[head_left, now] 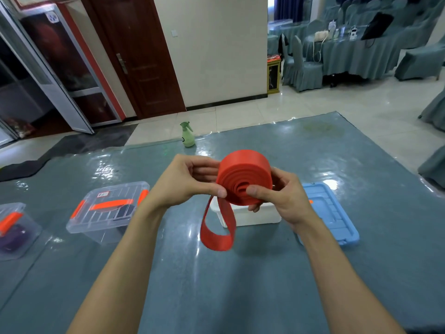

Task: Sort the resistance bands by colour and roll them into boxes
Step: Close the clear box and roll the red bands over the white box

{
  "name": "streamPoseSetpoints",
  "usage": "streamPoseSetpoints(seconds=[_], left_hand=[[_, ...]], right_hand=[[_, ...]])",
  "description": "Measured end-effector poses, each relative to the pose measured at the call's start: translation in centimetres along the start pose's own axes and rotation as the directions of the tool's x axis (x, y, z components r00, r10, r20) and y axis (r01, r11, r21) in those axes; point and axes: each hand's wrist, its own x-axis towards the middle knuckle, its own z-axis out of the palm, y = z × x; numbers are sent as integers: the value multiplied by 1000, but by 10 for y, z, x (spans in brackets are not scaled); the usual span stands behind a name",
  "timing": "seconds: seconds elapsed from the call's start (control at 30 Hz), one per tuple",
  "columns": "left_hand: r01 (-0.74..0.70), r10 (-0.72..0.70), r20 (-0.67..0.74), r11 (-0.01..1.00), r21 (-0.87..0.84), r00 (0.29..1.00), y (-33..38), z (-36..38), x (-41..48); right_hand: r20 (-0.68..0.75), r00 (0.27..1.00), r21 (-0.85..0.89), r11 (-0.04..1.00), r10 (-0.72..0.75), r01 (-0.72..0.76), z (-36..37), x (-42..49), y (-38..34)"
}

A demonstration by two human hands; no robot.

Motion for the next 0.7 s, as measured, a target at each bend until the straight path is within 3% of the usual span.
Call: streamPoseSetpoints(seconds=[0.13,0.23,0.3,0.4,0.47,0.6,0.63,0.7], left_hand=[[-44,44,6,957,288,999,8,-1,3],[-44,22,45,825,564,999,16,1,4],[-55,-28,93,623,780,995,22,7,7],[-128,-108,161,265,956,981,25,22,12],[-177,-132,200,167,970,971,23,29,15],[-216,-137,238,157,964,962,16,32,16],[-202,-132,232,207,957,964,15,29,15],[-132,-129,199,401,906,972,14,20,11]], right_hand=[[77,992,-61,994,96,-91,-5,0,9],[124,970,-339,928,207,-155,-7,-3,13],[58,970,-558,813,238,-166,-6,-4,11],[69,986,-833,553,155,-29,2,-3,10],[128,980,-857,515,154,31,14,-4,14],[162,978,-825,562,129,63,24,-6,22],[154,981,-803,594,117,56,21,-5,23],[143,986,-739,672,82,51,14,-5,20]])
